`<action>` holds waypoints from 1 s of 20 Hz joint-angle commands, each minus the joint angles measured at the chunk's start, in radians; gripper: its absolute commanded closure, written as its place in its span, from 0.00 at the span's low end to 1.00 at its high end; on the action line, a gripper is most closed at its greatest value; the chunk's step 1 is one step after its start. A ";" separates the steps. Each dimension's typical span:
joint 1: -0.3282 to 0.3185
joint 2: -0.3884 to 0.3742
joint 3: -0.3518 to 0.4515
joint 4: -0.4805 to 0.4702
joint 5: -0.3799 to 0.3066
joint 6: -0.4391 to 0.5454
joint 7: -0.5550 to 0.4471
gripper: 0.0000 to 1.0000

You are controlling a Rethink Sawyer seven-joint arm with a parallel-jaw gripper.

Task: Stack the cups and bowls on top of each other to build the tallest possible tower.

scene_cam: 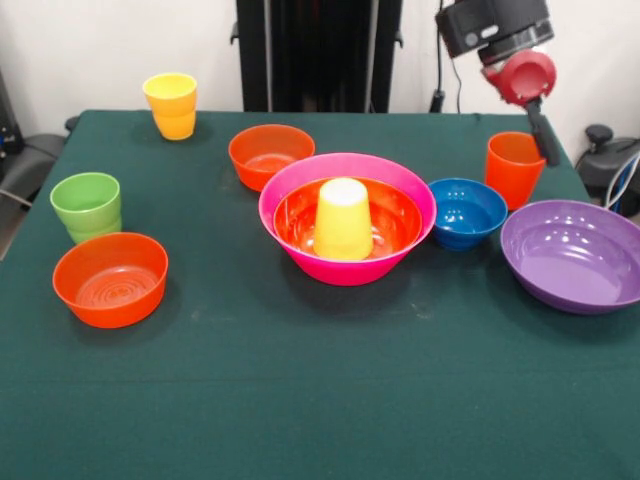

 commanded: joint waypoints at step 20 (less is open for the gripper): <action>0.027 0.088 -0.097 0.051 0.015 -0.028 0.308 0.00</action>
